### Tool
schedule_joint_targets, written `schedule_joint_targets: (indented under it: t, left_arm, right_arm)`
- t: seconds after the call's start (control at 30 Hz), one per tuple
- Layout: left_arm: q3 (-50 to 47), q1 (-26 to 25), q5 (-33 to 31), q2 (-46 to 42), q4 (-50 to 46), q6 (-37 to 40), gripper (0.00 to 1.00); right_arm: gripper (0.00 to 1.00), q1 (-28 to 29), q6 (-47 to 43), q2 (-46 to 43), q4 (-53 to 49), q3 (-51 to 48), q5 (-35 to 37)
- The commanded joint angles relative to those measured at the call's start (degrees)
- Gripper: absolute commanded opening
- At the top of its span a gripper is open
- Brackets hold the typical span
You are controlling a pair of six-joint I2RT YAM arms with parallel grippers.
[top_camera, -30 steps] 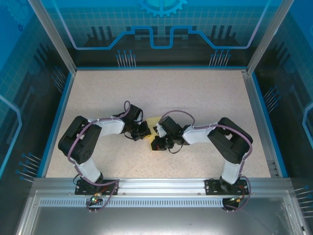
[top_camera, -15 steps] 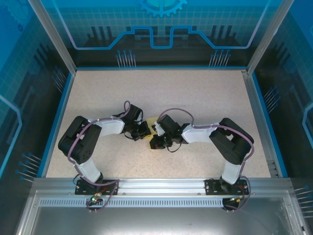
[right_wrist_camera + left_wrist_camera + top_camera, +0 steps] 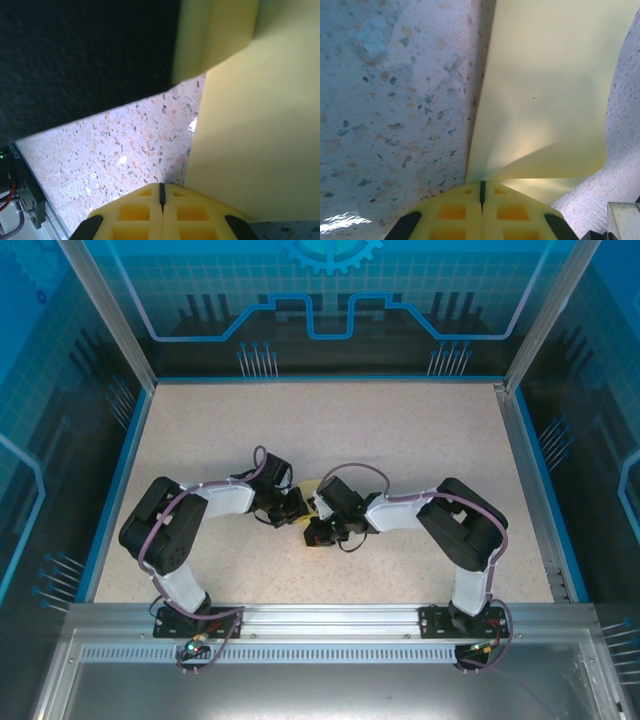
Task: Fold a paper plane with a square sheet of paper (pick it up from the middle)
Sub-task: Third fold the triangle at the center of the table.
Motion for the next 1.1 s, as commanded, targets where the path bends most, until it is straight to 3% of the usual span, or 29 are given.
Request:
schedule_joint_targets:
  t: [0.0, 0.13, 0.5, 0.8, 1.07]
  left_arm:
    - [-1.7, -0.5, -3.9, 1.8, -4.4, -0.3, 0.00]
    - [-1.6, -0.5, -3.9, 1.8, -4.3, -0.2, 0.00]
    - [-1.4, -0.6, -3.7, 2.1, -4.4, 0.0, 0.00]
    - [-1.3, -0.6, -4.0, 1.6, -5.0, 0.6, 0.00]
    - [-1.3, -0.6, -4.0, 1.7, -5.0, 0.6, 0.00]
  right_arm:
    - [0.00, -0.9, 0.9, -4.8, 0.3, -1.6, -0.4]
    - [0.00, -2.8, -1.3, -7.4, -2.3, -1.2, 2.4]
    - [0.00, -5.4, -1.9, 0.4, -8.1, 3.6, 4.1]
    - [0.00, -9.1, -2.3, -4.3, -9.9, 5.8, 0.5]
    - [0.00, -11.6, -3.6, -0.4, -10.0, 6.3, -0.1]
